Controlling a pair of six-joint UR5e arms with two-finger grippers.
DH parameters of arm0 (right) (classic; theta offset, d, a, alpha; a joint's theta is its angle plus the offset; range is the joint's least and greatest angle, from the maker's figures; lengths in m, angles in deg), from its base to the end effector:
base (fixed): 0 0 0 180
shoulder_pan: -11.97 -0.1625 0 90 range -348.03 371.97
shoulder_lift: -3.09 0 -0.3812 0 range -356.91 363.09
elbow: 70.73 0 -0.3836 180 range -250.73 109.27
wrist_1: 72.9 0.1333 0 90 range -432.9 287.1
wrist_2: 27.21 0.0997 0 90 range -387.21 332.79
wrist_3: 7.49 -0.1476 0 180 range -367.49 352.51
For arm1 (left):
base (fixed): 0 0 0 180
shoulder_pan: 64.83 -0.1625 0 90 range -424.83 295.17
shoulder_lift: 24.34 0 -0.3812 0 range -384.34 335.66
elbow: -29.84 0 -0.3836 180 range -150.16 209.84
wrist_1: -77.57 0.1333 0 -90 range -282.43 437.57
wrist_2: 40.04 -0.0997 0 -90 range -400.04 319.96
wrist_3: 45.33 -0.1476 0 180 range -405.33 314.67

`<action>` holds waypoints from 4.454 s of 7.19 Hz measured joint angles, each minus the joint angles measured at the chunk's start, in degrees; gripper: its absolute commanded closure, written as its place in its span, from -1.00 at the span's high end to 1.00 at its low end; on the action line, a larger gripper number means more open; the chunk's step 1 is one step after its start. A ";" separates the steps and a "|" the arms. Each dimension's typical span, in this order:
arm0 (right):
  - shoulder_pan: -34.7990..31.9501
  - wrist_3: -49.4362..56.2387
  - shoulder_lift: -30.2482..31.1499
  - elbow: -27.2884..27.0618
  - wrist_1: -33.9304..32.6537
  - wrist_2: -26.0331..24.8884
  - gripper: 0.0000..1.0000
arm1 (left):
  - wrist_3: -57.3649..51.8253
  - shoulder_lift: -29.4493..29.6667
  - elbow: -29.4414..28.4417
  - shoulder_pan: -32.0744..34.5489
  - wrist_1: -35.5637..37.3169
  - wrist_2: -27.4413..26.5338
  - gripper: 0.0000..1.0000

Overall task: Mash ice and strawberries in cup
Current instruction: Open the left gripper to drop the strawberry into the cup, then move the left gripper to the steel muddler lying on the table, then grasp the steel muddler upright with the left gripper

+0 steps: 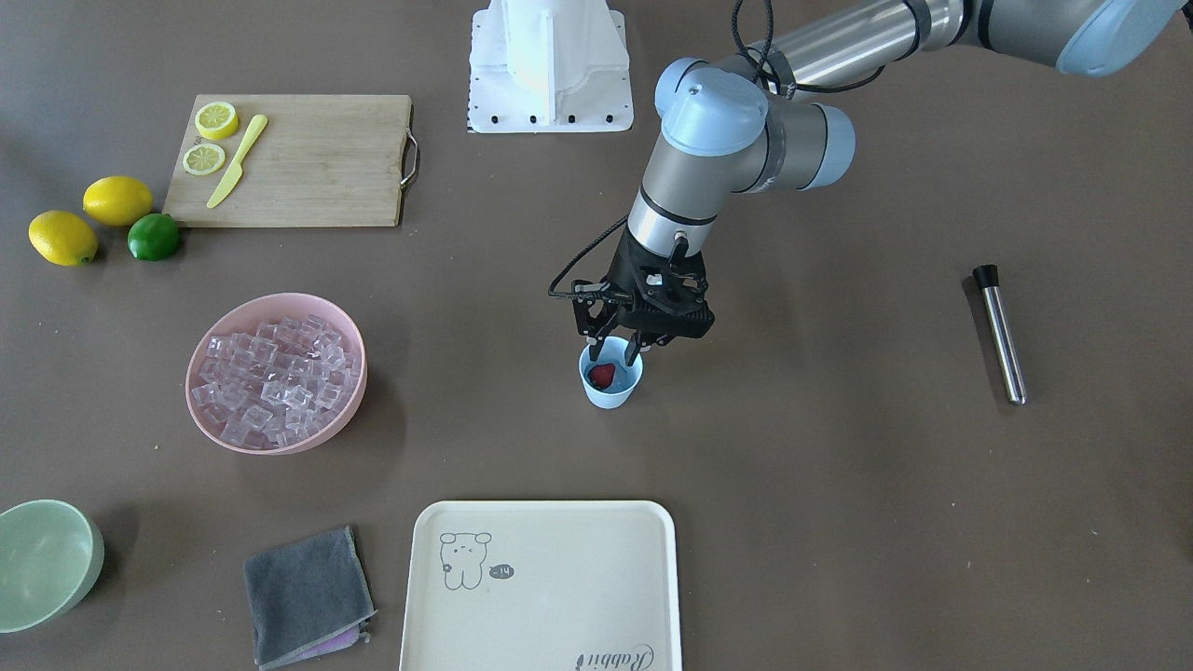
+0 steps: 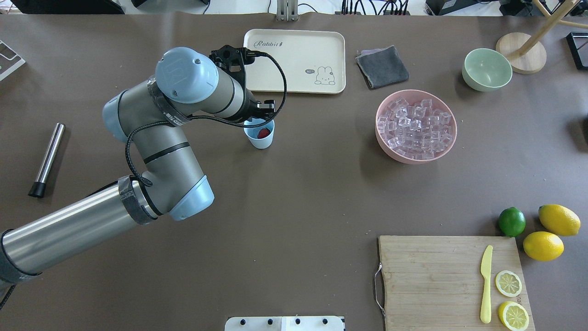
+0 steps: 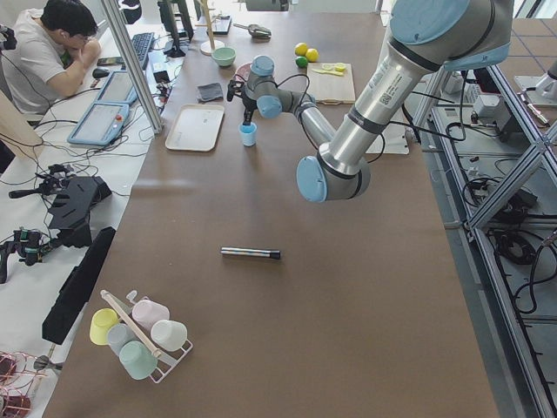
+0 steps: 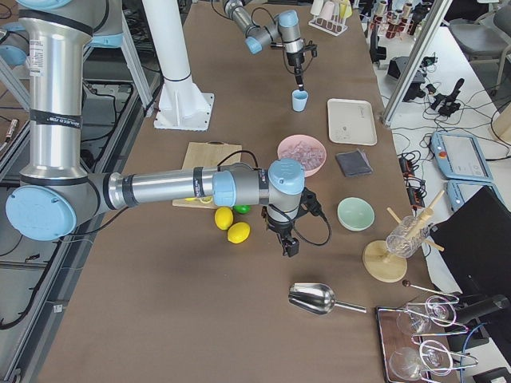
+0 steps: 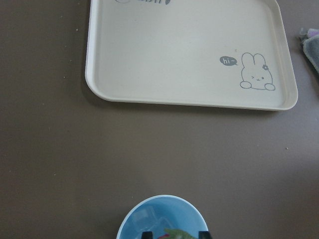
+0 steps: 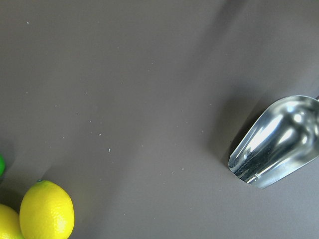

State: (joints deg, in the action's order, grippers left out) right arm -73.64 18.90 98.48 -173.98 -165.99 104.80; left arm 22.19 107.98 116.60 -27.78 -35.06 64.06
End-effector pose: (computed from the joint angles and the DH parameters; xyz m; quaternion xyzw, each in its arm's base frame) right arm -0.0002 -0.4540 0.5906 0.1065 -0.3441 -0.2619 0.8953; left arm 0.5222 -0.5162 0.1826 0.1612 0.4941 -0.0456 0.8531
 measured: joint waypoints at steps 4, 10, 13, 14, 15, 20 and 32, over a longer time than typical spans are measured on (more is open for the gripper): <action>0.00 -0.03 0.00 0.17 0.01 0.00 0.96 | -1.09 -4.23 1.25 6.72 0.01 6.25 0.93; 0.00 -0.38 -0.21 0.60 -0.07 1.17 0.98 | -26.74 -29.52 0.97 26.09 -0.81 24.55 0.94; 0.00 -0.46 -1.27 1.92 -0.02 1.29 0.98 | -32.09 -34.53 -4.41 27.21 -4.35 23.10 0.94; 0.00 -0.46 -1.10 1.55 -0.02 1.53 0.98 | -32.23 -34.23 -7.35 27.11 -6.93 22.53 0.94; 0.00 -0.47 -0.83 1.44 -0.05 1.81 0.98 | -32.21 -33.88 -8.79 27.00 -8.16 22.32 0.94; -0.08 -0.43 1.59 1.09 -0.04 2.51 0.98 | -29.56 -33.73 -9.11 26.36 -11.49 22.28 0.93; -0.25 -0.47 2.16 -0.15 -0.08 2.98 0.98 | -29.12 -34.20 -9.82 23.30 -14.98 22.20 -1.00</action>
State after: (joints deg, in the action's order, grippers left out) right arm -73.89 18.43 100.65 -174.13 -166.07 107.78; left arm -6.93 73.77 106.77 -4.48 -50.04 86.26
